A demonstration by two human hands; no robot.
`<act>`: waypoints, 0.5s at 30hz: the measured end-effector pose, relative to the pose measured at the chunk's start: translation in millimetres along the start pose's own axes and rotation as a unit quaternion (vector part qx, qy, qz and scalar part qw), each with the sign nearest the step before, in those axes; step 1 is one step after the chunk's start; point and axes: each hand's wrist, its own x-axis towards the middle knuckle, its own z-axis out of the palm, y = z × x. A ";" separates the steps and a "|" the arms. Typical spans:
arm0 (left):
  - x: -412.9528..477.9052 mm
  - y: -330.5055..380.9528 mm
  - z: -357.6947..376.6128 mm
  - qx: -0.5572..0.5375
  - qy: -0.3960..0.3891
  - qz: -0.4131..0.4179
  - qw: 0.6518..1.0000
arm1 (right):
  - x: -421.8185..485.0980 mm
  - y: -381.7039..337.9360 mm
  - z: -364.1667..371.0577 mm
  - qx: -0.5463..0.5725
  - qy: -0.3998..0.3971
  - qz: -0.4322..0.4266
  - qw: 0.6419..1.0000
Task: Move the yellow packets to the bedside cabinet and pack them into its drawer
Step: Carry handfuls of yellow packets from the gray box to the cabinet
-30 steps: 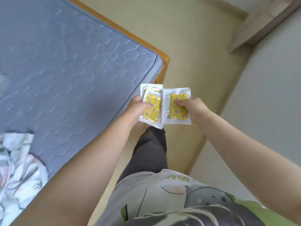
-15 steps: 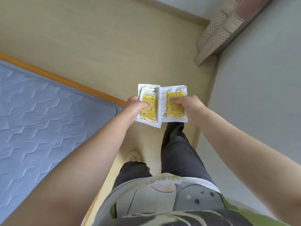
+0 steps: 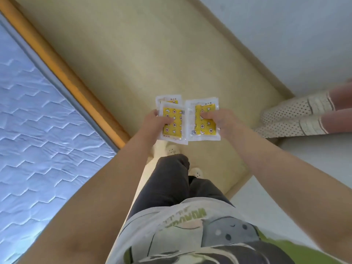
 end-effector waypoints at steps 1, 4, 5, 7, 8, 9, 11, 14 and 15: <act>9.9 10.8 -4.9 -0.011 0.007 -0.004 1.000 | 11.6 -15.8 8.3 -0.012 -0.013 0.001 1.000; 42.8 48.9 -24.8 -0.030 0.026 -0.003 0.999 | 44.8 -66.3 42.3 -0.054 -0.035 0.002 0.998; 55.9 63.6 -33.7 -0.032 0.036 -0.001 0.999 | 56.5 -83.7 55.7 -0.071 -0.042 0.001 0.997; 83.3 96.4 -54.9 -0.041 0.054 0.010 0.998 | 79.3 -120.8 84.1 -0.098 -0.056 -0.004 0.994; 96.7 113.9 -66.1 -0.040 0.064 0.018 0.997 | 89.8 -140.3 98.8 -0.110 -0.058 -0.006 0.992; 109.7 132.5 -78.2 -0.032 0.071 0.024 0.997 | 100.9 -160.6 114.4 -0.121 -0.057 -0.006 0.991; 133.8 169.9 -103.9 -0.017 0.081 0.028 0.996 | 119.5 -201.7 144.5 -0.138 -0.057 -0.006 0.989; 161.5 225.2 -144.8 -0.015 0.093 0.029 0.995 | 137.3 -263.9 192.6 -0.162 -0.075 -0.009 0.984; 168.4 242.6 -156.8 -0.014 0.099 0.029 0.995 | 141.8 -283.7 207.3 -0.169 -0.083 -0.015 0.982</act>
